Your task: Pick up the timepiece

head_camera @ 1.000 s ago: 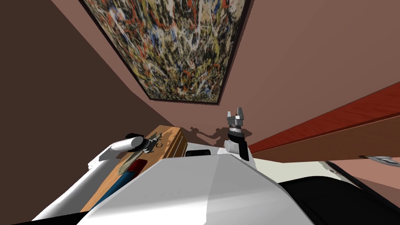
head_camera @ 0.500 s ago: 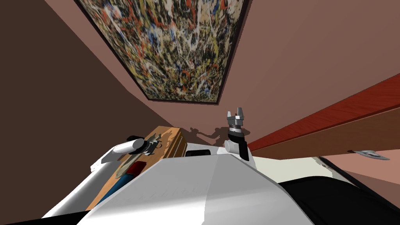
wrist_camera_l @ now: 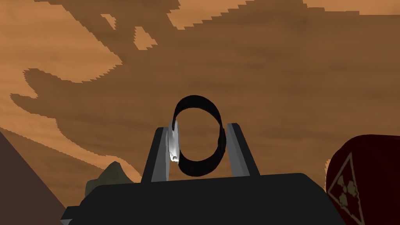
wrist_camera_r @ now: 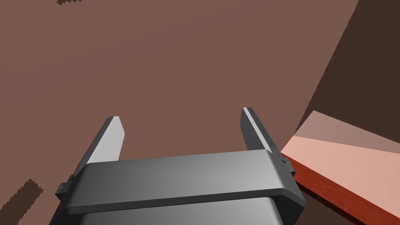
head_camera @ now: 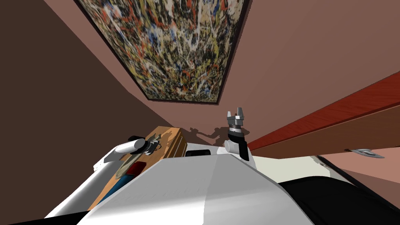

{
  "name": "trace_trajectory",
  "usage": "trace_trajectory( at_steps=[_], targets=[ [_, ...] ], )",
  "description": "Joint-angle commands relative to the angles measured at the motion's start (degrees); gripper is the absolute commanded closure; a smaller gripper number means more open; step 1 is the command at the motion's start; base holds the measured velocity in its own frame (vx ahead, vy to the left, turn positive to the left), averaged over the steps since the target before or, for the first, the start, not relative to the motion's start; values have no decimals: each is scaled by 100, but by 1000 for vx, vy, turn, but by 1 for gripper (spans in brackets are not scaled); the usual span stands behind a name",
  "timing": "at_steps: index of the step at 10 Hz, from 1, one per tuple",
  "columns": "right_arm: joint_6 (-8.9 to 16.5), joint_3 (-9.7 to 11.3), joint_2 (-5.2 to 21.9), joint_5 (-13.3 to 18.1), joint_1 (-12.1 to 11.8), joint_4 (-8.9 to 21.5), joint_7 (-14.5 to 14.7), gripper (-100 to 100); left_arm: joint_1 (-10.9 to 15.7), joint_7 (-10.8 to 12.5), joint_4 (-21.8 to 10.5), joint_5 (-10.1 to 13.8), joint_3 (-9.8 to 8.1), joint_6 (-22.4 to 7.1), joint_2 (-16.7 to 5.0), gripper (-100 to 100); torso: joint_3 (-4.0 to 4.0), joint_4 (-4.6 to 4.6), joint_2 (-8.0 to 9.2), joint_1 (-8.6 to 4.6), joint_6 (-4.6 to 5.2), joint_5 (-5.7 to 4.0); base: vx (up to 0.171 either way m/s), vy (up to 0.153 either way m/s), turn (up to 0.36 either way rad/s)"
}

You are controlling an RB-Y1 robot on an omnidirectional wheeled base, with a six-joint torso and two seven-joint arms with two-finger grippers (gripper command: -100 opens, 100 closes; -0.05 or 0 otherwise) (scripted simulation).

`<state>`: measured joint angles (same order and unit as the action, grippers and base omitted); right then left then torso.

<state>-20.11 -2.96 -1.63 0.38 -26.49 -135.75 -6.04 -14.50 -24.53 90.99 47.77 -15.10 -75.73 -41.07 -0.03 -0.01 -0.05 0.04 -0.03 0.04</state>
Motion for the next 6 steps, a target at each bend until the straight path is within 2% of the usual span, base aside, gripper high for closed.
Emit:
trace_trajectory(
  at_steps=[1, 2, 3, 4, 5, 6],
  targets=[
    [0, 0, 0, 0, 0, 0, 0, 0, 0, 0, 0, 0, 0, 0, 0, 100, 0, 0, 0, 0, 0, 0, 0, 0, 0],
    [0, 0, 0, 0, 0, 0, 0, 0, 0, 1, -1, 0, 0, -1, 0, 100, 0, 0, 0, -1, 0, 0, 0, 0, 0],
    [0, 0, 0, 0, 0, 0, 0, 0, -1, 2, -1, 0, 0, -1, 1, 0, 0, 0, 0, -1, 1, -1, 0, 0, 0],
    [0, 0, 0, 0, 0, 0, 0, 0, -53, -3, 156, 115, -103, -160, -99, 100, 0, 0, 0, -1, 1, -1, 7, -16, 74],
    [0, 0, 0, 0, 0, 0, 0, 0, -74, 6, 250, 179, -159, -263, -159, 100, 1, 2, 1, -7, -5, -5, 10, -26, 90],
    [0, 0, 0, 0, 0, 0, 0, 0, -66, -5, 191, 141, -126, -182, -125, 100, 1, 1, 1, -12, -3, -5, 4, -12, 20]
  ],
)
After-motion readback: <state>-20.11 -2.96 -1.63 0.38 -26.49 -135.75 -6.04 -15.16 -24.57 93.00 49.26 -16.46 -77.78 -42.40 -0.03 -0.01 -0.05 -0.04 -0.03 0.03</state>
